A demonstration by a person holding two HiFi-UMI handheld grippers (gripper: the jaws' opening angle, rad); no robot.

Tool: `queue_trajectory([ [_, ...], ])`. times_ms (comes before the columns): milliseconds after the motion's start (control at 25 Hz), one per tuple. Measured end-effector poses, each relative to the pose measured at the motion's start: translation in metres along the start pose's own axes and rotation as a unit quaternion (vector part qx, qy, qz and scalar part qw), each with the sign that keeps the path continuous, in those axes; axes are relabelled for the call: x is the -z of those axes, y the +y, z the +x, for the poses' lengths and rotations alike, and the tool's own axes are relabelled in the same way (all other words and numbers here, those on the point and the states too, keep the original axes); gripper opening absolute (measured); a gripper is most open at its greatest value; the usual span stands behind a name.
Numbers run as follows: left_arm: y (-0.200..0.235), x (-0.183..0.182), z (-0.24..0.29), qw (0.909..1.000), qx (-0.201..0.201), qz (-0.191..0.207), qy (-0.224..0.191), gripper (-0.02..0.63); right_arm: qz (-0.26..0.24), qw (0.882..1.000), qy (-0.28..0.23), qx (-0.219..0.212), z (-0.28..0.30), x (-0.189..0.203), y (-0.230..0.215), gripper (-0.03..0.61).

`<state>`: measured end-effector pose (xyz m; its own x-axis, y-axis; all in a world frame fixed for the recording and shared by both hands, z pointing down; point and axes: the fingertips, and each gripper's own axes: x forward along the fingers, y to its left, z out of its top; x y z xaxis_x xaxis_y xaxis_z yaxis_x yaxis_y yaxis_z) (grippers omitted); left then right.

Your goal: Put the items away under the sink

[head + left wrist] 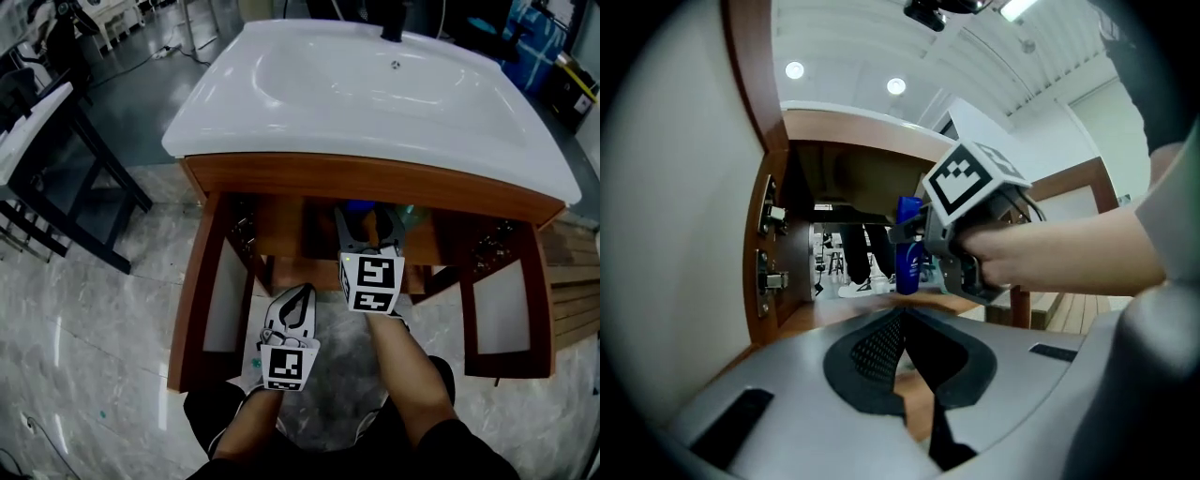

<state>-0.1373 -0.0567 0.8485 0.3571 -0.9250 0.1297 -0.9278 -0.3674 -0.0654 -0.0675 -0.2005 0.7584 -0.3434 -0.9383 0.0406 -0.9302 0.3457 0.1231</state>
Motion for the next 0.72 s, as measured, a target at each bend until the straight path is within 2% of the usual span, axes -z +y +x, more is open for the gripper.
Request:
queue_trajectory([
  [240, 0.0, 0.002, -0.005, 1.0, 0.0, -0.005, 0.001, 0.02, 0.004, 0.999, 0.035, 0.0, 0.036, 0.01, 0.001, 0.284],
  [440, 0.008, 0.0, -0.005, 0.9986, -0.003, -0.052, -0.008, 0.02, 0.006, 0.998, 0.059, -0.002, 0.049, 0.022, 0.001, 0.284],
  [720, 0.011, -0.005, -0.001, 0.9988, -0.007, -0.045, -0.016, 0.02, 0.011, 0.998, 0.057, -0.008, 0.054, 0.023, -0.001, 0.287],
])
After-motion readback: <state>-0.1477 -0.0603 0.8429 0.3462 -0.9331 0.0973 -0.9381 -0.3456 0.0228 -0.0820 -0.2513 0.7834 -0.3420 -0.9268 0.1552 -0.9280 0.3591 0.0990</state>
